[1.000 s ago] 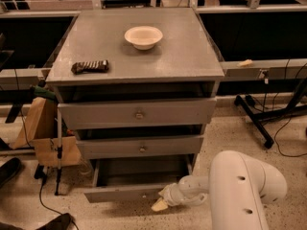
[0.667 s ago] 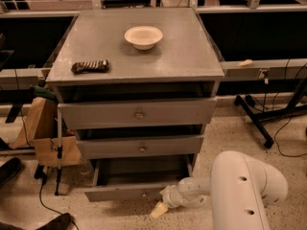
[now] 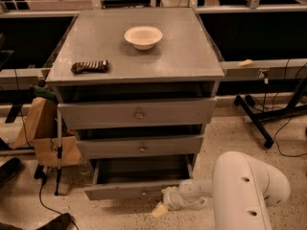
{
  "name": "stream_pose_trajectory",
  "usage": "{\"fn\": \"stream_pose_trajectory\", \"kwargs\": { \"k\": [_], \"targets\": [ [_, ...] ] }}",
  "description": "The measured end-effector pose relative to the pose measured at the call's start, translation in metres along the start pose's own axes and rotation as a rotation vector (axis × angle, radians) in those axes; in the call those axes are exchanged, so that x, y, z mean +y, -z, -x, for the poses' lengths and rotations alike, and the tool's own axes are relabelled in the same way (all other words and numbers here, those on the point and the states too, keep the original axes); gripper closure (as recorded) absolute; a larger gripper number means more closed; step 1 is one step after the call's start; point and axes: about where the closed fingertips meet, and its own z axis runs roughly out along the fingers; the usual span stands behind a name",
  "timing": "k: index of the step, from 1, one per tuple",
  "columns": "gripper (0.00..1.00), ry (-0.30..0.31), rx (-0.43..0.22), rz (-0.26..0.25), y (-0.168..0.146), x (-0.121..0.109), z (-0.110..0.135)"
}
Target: Close bottom drawer
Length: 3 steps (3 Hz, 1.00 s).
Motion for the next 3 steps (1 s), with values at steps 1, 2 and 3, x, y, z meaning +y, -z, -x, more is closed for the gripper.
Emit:
{"fn": "stream_pose_trajectory", "kwargs": {
  "k": [1, 2, 3],
  "targets": [
    [0.28, 0.006, 0.001, 0.000, -0.001, 0.000, 0.001],
    [0.51, 0.046, 0.024, 0.009, -0.021, -0.019, 0.018],
    [0.75, 0.054, 0.024, 0.008, -0.023, -0.020, 0.020]
  ]
}}
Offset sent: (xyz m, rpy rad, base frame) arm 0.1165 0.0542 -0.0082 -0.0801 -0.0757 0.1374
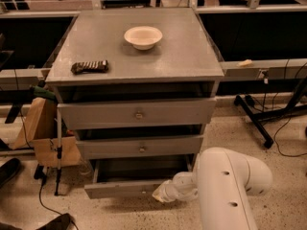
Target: Close bottom drawer
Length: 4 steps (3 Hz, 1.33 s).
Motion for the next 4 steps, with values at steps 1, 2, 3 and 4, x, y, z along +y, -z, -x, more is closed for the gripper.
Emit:
{"fn": "stream_pose_trajectory", "kwargs": {
  "k": [1, 2, 3, 4],
  "targets": [
    [1.00, 0.000, 0.000, 0.000, 0.000, 0.000, 0.000],
    [1.00, 0.000, 0.000, 0.000, 0.000, 0.000, 0.000],
    [1.00, -0.011, -0.003, -0.014, -0.002, -0.004, -0.001],
    [1.00, -0.002, 0.003, -0.046, 0.002, -0.022, 0.009]
  ]
}}
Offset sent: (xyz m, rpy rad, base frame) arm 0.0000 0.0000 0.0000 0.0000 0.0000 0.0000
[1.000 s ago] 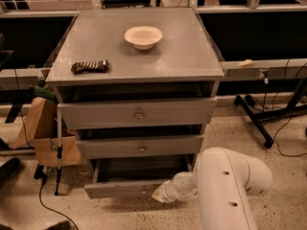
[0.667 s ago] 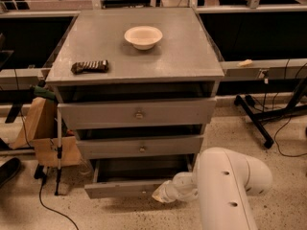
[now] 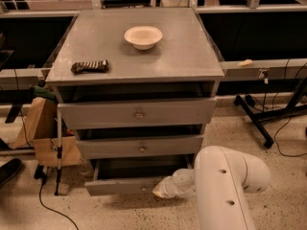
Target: Close bottom drawer
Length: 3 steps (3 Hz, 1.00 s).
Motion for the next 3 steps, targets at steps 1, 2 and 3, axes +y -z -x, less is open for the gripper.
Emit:
{"fn": "stream_pose_trajectory", "kwargs": {
  "k": [1, 2, 3],
  "targets": [
    [1.00, 0.000, 0.000, 0.000, 0.0000, 0.0000, 0.0000],
    [0.81, -0.007, -0.007, 0.010, -0.0016, 0.0006, -0.0004],
    [0.58, 0.005, -0.012, 0.025, -0.0064, -0.0030, 0.0017]
  ]
}}
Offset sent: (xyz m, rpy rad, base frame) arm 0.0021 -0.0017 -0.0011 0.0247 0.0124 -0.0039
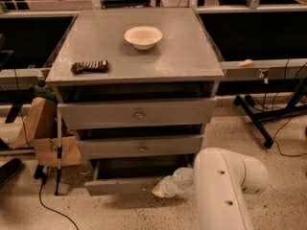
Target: Close bottom drawer
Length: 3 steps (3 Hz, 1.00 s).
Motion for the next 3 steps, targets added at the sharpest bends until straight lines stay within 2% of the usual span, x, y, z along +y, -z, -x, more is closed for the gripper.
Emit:
{"fn": "stream_pose_trajectory", "kwargs": {
  "k": [1, 2, 3],
  "targets": [
    [0.27, 0.008, -0.003, -0.001, 0.0000, 0.0001, 0.0014],
    [0.04, 0.017, -0.006, -0.003, 0.0012, 0.0029, 0.0019],
    [0.00, 0.026, -0.006, -0.002, 0.0027, 0.0077, 0.0012]
  ]
}}
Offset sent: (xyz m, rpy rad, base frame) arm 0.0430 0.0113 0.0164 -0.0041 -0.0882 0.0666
